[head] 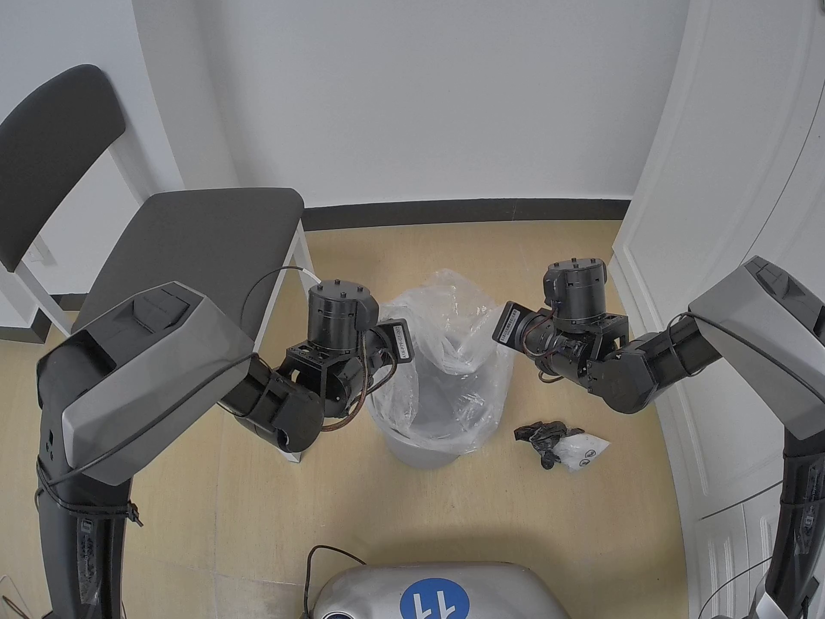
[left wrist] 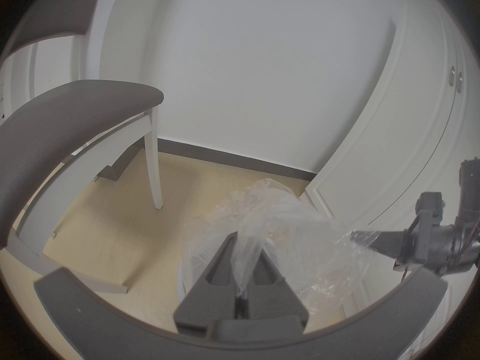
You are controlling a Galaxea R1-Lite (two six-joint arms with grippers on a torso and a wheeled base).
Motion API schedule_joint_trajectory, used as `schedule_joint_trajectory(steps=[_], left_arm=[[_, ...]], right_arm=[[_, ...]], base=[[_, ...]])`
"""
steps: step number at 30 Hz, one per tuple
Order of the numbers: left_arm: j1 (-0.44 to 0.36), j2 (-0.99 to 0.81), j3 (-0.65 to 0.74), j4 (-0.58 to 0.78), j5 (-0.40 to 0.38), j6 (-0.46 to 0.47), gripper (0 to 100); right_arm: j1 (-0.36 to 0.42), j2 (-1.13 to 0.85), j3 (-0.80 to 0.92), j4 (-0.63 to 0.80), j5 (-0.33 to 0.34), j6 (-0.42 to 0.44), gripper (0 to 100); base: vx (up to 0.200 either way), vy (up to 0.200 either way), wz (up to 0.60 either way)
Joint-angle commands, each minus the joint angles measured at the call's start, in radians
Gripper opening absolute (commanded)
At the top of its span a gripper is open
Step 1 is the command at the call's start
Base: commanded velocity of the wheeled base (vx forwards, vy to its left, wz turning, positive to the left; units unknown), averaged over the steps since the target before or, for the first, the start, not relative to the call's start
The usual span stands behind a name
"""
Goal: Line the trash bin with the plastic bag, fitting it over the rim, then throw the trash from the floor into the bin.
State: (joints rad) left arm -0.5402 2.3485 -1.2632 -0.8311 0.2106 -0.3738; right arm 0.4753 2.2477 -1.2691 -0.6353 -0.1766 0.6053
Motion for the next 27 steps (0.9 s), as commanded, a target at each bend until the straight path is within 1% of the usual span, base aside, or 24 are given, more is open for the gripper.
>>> schedule_joint_trajectory(steps=[1,5,8,12,15,18,20,24,26,27], left_arm=[[0.0,-0.028,0.011,0.032,0.0,0.0,0],[-0.001,-0.1,0.048,0.107,-0.008,0.003,0],[-0.003,-0.146,0.068,0.164,-0.036,0.003,0],[-0.003,-0.193,0.099,0.194,-0.07,0.003,0],[-0.006,-0.202,0.104,0.214,-0.077,0.003,0],[-0.009,-0.183,0.094,0.221,-0.079,0.001,0],[-0.009,-0.138,0.082,0.205,-0.079,0.001,0],[-0.009,-0.046,0.01,0.193,-0.065,-0.023,0],[-0.009,-0.044,0.008,0.193,-0.065,-0.027,0],[-0.009,-0.005,-0.027,0.205,-0.066,-0.065,0]], right_arm=[[0.005,-0.026,-0.004,0.06,0.0,0.001,0],[0.022,-0.071,0.005,0.138,0.008,0.001,0],[0.037,-0.1,0.011,0.206,0.009,-0.001,0],[0.049,-0.146,0.011,0.284,0.009,-0.002,0],[0.062,-0.157,0.011,0.31,0.009,-0.002,0],[0.065,-0.131,0.007,0.31,0.009,-0.004,0],[0.065,-0.092,-0.004,0.304,0.009,-0.002,0],[0.052,-0.008,-0.056,0.306,0.009,0.004,0],[0.052,-0.005,-0.058,0.306,0.009,0.004,0],[0.043,0.053,-0.096,0.307,0.005,0.024,0]], base=[[0.0,0.0,0.0],[0.0,0.0,0.0],[0.0,0.0,0.0],[0.0,0.0,0.0],[0.0,0.0,0.0],[0.0,0.0,0.0],[0.0,0.0,0.0],[0.0,0.0,0.0],[0.0,0.0,0.0],[0.0,0.0,0.0]])
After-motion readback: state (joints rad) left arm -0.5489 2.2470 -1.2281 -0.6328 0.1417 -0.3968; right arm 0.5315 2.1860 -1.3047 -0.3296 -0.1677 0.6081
